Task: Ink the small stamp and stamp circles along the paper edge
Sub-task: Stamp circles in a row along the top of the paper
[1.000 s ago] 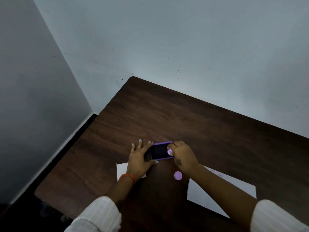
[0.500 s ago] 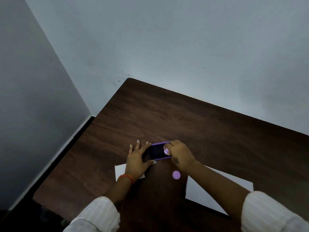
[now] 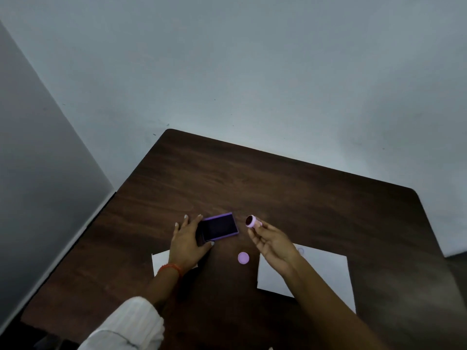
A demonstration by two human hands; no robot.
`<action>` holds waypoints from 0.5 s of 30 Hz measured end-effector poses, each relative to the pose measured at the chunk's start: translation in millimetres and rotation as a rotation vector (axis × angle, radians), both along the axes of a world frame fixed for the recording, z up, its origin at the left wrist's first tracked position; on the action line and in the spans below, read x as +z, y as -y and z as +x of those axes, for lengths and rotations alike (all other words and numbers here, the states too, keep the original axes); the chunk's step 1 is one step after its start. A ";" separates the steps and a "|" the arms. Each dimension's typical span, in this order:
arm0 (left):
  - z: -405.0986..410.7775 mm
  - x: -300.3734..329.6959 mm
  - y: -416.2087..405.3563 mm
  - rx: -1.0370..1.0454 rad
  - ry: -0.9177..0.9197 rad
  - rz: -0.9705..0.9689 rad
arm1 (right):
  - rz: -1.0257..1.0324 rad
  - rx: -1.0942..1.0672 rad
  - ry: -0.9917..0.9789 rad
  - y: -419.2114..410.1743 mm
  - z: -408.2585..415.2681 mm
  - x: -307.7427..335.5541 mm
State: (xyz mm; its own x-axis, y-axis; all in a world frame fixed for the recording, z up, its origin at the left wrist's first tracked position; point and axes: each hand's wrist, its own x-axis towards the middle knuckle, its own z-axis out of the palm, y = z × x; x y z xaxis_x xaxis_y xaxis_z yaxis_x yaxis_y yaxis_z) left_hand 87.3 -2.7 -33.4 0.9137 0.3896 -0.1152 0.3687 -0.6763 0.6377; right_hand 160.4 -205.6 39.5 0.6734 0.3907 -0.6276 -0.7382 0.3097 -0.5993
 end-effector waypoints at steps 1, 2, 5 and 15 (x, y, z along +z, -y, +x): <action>-0.4 0.5 -0.8 0.003 -0.007 0.005 | 0.055 -0.027 -0.046 5.9 -4.4 1.6; -0.6 0.8 -0.6 -0.005 -0.013 0.008 | 0.102 -0.052 -0.079 12.7 -9.0 3.6; -0.7 1.2 2.3 0.010 0.012 0.011 | 0.203 -0.129 -0.129 33.3 -19.7 11.2; 22.6 14.5 88.1 -0.247 0.225 0.064 | 0.370 -0.335 -0.142 98.3 -40.3 24.3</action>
State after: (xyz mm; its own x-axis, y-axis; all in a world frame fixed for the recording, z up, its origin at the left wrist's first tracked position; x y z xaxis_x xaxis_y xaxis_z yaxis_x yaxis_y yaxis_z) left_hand 109.9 -90.8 -18.9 0.9811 0.1532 0.1179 0.0434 -0.7688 0.6380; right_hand 120.0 -303.9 63.8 0.7180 0.3812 -0.5824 -0.6281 0.7155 -0.3060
